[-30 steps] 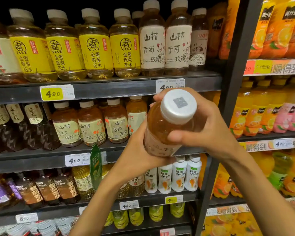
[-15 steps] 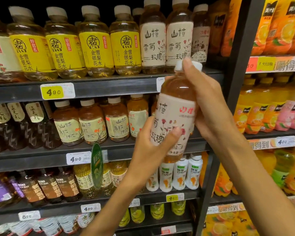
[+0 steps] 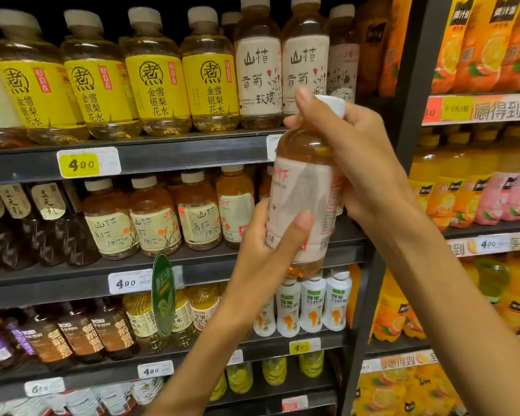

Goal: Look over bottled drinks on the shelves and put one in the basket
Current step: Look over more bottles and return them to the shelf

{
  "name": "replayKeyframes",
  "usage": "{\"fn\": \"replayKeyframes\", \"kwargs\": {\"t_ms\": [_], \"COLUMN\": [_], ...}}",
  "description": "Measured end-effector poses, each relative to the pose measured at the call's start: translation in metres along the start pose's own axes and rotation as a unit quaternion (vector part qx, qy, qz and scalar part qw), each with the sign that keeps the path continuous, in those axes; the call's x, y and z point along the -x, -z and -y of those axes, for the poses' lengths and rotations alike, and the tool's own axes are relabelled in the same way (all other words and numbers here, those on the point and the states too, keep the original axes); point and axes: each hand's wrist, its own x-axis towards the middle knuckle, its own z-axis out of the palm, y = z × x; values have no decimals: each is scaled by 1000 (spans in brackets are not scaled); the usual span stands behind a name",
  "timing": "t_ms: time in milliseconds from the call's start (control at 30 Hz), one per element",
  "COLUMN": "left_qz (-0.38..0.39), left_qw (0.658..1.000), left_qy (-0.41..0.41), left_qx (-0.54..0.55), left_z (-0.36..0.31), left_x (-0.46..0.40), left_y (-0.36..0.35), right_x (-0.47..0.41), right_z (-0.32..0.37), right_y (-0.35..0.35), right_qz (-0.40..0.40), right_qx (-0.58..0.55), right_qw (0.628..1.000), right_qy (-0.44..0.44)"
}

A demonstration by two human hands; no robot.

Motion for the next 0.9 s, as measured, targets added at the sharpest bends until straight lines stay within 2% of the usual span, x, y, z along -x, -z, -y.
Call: {"fn": "replayKeyframes", "kwargs": {"t_ms": [67,133,233,300,367,500,600,733,900], "left_qz": [-26,-23,53,109,115,-12,-38,-46,58], "left_qw": [1000,997,966,947,954,996,999,997,970], "left_qy": [2,16,69,101,96,2,-34,-15,70], "left_qx": [6,66,243,285,258,90,15,60,227], "left_z": [0,0,-3,-3,3,4,2,6,8], "left_x": [-1,-4,-5,-5,-5,-6,-7,-7,-4], "left_y": [-7,-4,7,6,5,1,-10,-11,-3], "right_x": [-4,-11,-15,-14,-13,-10,-8,-12,-15], "right_z": [2,1,-8,-11,-11,-6,-7,-7,-16], "right_y": [2,8,12,8,8,7,3,8,13], "right_qz": [57,105,134,166,170,68,16,73,166], "right_qx": [-37,-68,-132,-186,-190,-44,-30,-38,-146], "right_qw": [997,989,976,960,962,996,999,995,970], "right_qy": [-40,-79,-113,-128,-100,-22,-24,-48,-102]}}
